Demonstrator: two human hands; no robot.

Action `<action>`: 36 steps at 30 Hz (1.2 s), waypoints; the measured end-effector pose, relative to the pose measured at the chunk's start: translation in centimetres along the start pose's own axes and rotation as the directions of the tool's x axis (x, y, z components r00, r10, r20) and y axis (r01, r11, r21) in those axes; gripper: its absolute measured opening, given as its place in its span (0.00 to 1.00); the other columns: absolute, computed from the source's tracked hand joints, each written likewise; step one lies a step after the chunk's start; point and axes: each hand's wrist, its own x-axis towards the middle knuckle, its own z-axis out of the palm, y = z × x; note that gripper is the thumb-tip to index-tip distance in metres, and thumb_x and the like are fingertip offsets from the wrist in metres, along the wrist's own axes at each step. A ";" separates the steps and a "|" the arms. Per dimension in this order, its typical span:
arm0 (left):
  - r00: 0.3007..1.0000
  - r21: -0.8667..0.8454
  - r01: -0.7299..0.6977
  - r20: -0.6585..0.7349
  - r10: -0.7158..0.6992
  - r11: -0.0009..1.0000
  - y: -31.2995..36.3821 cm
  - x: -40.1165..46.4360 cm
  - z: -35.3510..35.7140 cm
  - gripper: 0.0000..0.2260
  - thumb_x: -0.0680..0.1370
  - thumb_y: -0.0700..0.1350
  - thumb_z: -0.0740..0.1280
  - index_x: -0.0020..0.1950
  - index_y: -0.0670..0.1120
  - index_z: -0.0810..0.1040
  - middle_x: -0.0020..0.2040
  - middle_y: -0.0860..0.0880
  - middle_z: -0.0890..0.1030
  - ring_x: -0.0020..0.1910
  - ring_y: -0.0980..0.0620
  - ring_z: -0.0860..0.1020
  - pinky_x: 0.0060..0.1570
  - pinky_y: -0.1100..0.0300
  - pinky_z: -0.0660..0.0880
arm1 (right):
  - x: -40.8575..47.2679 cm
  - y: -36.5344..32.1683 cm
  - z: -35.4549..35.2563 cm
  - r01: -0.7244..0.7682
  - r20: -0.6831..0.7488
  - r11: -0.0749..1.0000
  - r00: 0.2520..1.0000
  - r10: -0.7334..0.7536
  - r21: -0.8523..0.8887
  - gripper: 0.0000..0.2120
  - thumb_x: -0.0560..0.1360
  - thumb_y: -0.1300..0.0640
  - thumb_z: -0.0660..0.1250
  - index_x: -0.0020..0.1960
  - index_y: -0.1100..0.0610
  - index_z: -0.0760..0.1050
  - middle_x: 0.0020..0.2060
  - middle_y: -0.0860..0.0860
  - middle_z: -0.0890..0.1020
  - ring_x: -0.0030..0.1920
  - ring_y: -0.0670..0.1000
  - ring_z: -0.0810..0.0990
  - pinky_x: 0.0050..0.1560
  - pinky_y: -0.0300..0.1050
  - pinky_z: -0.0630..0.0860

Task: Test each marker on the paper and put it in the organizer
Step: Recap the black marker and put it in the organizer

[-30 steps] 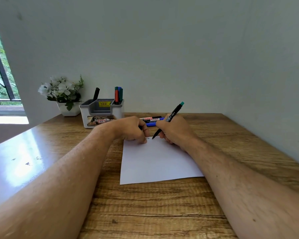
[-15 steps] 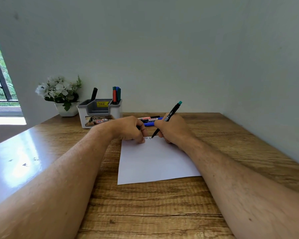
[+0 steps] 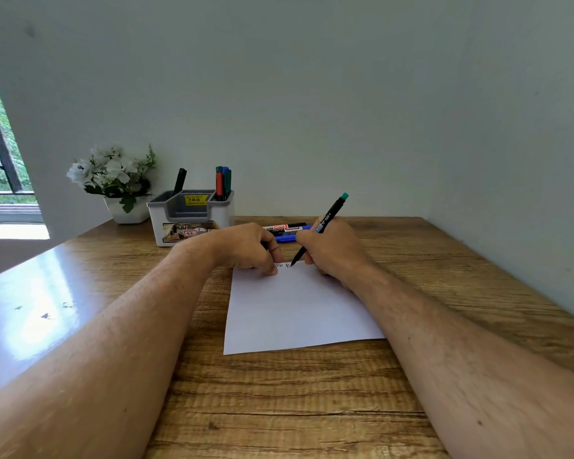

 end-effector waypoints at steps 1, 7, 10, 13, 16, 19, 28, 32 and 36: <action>1.000 0.000 -0.001 0.000 0.001 1.000 0.0 0.0 0.0 0.07 0.73 0.41 0.73 0.46 0.53 0.79 0.41 0.54 0.77 0.39 0.57 0.73 0.38 0.62 0.68 | 0.0 0.0 0.0 0.002 -0.013 1.000 1.000 -0.002 -0.014 0.11 0.72 0.58 0.67 0.33 0.60 0.75 0.24 0.50 0.78 0.16 0.41 0.70 0.17 0.33 0.63; 1.000 -0.021 -0.006 -0.011 0.005 1.000 -0.1 0.1 0.1 0.05 0.74 0.42 0.73 0.47 0.50 0.81 0.40 0.52 0.79 0.37 0.55 0.75 0.38 0.61 0.72 | 0.2 0.1 0.0 -0.007 -0.029 1.000 1.000 0.007 -0.006 0.12 0.73 0.56 0.67 0.32 0.57 0.74 0.24 0.48 0.78 0.17 0.41 0.70 0.21 0.35 0.65; 0.987 -0.083 -0.045 -0.161 0.031 0.996 -0.2 0.1 -0.1 0.04 0.77 0.46 0.68 0.48 0.48 0.82 0.44 0.48 0.81 0.41 0.51 0.77 0.45 0.56 0.75 | 0.4 -0.2 -0.1 -0.024 -0.061 0.990 0.998 0.033 0.139 0.11 0.73 0.57 0.67 0.33 0.56 0.71 0.26 0.51 0.77 0.22 0.47 0.71 0.26 0.41 0.66; 0.953 -0.227 -0.096 -0.303 0.023 0.969 -0.1 0.1 -0.6 0.09 0.79 0.42 0.62 0.47 0.49 0.82 0.42 0.47 0.80 0.42 0.51 0.75 0.43 0.56 0.71 | 0.5 -0.6 -0.4 -0.027 -0.071 0.961 0.996 0.049 0.277 0.11 0.72 0.59 0.67 0.32 0.56 0.71 0.25 0.53 0.78 0.22 0.47 0.70 0.28 0.43 0.65; 0.931 -0.361 -0.167 -0.365 0.025 0.918 0.0 0.1 -0.9 0.12 0.81 0.40 0.58 0.49 0.47 0.81 0.40 0.46 0.80 0.36 0.52 0.74 0.39 0.54 0.72 | 0.4 -0.8 -0.5 -0.035 -0.060 0.932 0.996 0.061 0.360 0.09 0.74 0.60 0.68 0.35 0.56 0.73 0.26 0.53 0.78 0.21 0.47 0.71 0.24 0.40 0.66; 0.917 -0.480 -0.235 -0.397 0.030 0.845 -0.1 0.0 -0.8 0.12 0.84 0.43 0.56 0.51 0.46 0.80 0.29 0.51 0.72 0.24 0.54 0.69 0.27 0.58 0.70 | 0.4 -1.1 -0.8 -0.026 -0.037 0.891 0.998 0.048 0.452 0.05 0.75 0.61 0.70 0.40 0.58 0.78 0.28 0.53 0.80 0.20 0.47 0.72 0.20 0.37 0.67; 0.910 -0.805 -0.279 -0.395 -0.123 0.523 0.8 -0.3 -0.8 0.12 0.84 0.44 0.58 0.51 0.45 0.80 0.44 0.48 0.72 0.29 0.56 0.78 0.39 0.55 0.81 | 0.3 -1.4 -1.0 -0.040 0.040 0.784 0.999 0.019 0.619 0.10 0.73 0.57 0.62 0.44 0.60 0.81 0.33 0.58 0.85 0.21 0.52 0.77 0.22 0.38 0.70; 0.886 -0.793 -0.322 -0.445 -0.131 0.518 0.5 0.0 -0.8 0.10 0.83 0.44 0.61 0.55 0.45 0.82 0.44 0.49 0.73 0.35 0.53 0.69 0.34 0.59 0.72 | 0.4 -1.6 -1.1 -0.035 0.013 0.759 0.999 0.035 0.650 0.03 0.76 0.61 0.62 0.43 0.58 0.71 0.34 0.59 0.86 0.20 0.53 0.77 0.20 0.38 0.69; 0.869 -0.827 -0.372 -0.470 -0.156 0.422 0.2 0.2 -0.9 0.08 0.80 0.44 0.66 0.55 0.44 0.82 0.40 0.48 0.74 0.29 0.57 0.72 0.34 0.63 0.77 | 0.3 -1.6 -1.4 -0.038 0.029 0.755 0.999 0.024 0.655 0.07 0.77 0.60 0.66 0.42 0.57 0.71 0.35 0.58 0.87 0.22 0.52 0.80 0.19 0.38 0.70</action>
